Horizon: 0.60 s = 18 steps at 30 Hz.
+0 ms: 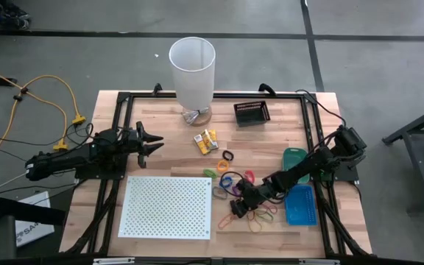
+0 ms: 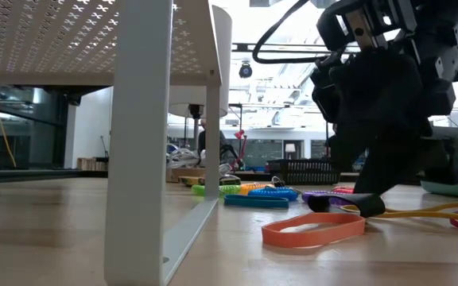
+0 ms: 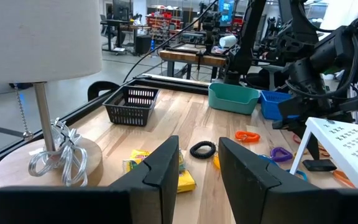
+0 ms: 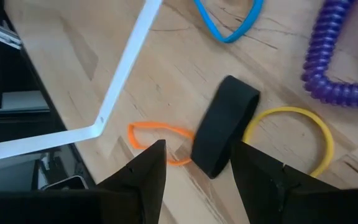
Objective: Pick & Place Office Desk Supplies
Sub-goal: Put the black rubber band into the green bin
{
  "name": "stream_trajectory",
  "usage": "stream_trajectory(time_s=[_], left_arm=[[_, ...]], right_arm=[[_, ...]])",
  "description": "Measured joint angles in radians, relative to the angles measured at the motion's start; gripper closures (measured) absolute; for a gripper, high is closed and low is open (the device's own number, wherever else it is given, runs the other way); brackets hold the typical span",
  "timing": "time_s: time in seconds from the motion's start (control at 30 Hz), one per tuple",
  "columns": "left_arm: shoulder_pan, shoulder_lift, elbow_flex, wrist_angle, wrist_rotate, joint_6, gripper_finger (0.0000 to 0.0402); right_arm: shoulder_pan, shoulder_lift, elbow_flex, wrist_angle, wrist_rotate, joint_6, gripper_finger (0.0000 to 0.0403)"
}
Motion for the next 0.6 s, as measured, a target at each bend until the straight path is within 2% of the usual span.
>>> stream_trajectory(time_s=[0.6], left_arm=[[0.000,0.000,0.000,0.008,0.000,0.000,0.0293]], right_arm=[[-0.022,0.065,0.053,0.031,-0.030,-0.046,0.0237]])
